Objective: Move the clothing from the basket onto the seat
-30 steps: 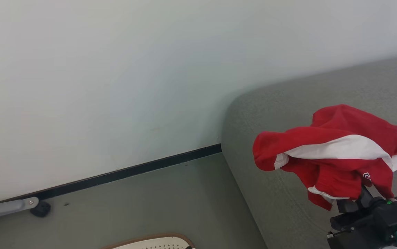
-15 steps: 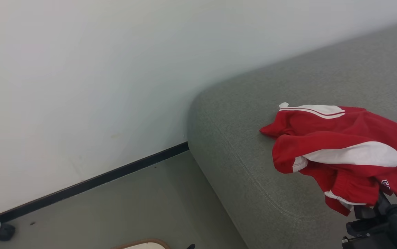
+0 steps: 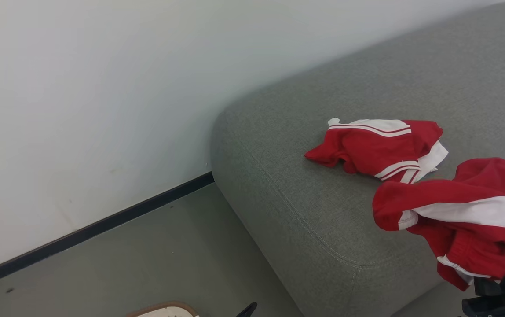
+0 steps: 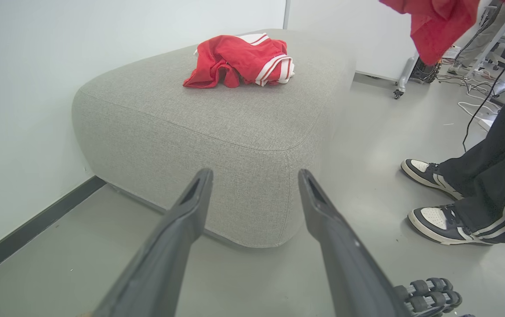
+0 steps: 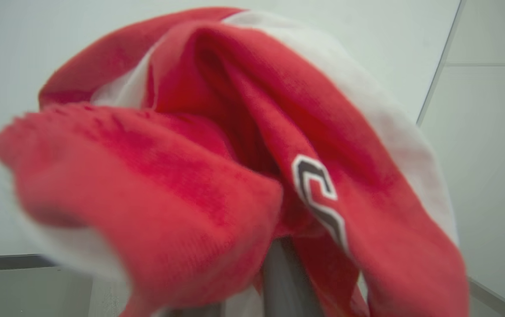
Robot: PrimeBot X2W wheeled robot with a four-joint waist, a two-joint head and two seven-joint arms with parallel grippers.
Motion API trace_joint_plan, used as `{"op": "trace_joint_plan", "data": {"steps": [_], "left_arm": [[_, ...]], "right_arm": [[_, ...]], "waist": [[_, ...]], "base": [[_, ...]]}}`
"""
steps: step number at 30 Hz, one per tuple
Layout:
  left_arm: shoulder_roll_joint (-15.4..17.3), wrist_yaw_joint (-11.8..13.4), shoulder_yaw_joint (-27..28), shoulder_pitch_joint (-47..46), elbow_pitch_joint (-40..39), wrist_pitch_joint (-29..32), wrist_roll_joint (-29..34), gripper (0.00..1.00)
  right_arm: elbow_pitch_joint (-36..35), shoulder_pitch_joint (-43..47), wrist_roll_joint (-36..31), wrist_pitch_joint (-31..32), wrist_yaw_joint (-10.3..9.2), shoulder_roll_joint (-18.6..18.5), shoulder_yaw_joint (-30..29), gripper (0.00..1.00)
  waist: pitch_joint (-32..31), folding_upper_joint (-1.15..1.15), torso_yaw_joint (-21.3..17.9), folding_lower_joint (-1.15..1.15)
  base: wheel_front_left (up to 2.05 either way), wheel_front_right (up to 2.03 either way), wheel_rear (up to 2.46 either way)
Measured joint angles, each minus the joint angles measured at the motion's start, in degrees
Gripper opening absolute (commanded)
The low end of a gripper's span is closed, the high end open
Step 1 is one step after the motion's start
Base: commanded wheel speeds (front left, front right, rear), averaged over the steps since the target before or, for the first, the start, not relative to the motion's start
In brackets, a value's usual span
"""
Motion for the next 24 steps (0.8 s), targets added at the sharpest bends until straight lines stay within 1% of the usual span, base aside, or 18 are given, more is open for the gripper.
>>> {"op": "trace_joint_plan", "data": {"steps": [1,8,14,17,21,24], "left_arm": [[-0.01,0.0,-0.13,-0.21,0.05,0.0,0.0,1.0],[0.0,-0.01,-0.15,-0.86,0.45,0.0,0.0,1.0],[0.03,-0.01,0.57,-0.71,0.37,0.0,-0.01,1.0],[0.25,-0.01,0.83,-0.23,0.26,0.0,0.0,1.0],[0.33,-0.01,-0.15,0.63,-0.73,0.0,0.14,1.0],[1.59,-0.4,-0.94,0.77,-1.62,0.0,1.63,1.0]], "right_arm": [[-0.08,0.24,0.0,0.0,-0.24,0.23,-0.09,0.0],[-0.04,0.37,0.26,0.0,-0.26,1.32,-1.07,0.0],[2.02,0.15,1.21,0.0,-0.27,1.97,-1.92,0.0],[3.93,-0.7,2.63,0.0,-0.19,2.22,-2.45,0.0],[4.53,-0.32,5.11,0.0,-0.16,2.1,-5.21,0.0],[5.6,-0.85,6.62,0.0,0.44,2.11,-6.49,0.0]], "waist": [[0.19,0.0,-0.15,0.0],[0.74,0.0,-0.47,0.0],[0.82,0.0,-0.42,0.0],[0.83,0.0,-0.44,0.0],[1.37,0.0,-0.18,0.0],[2.47,0.0,0.36,0.0]], "base": [[0.0,0.0,0.0],[0.0,0.0,0.0],[0.0,0.0,0.0],[0.0,0.0,0.0],[0.0,0.0,0.0],[0.0,0.0,0.0]]}}
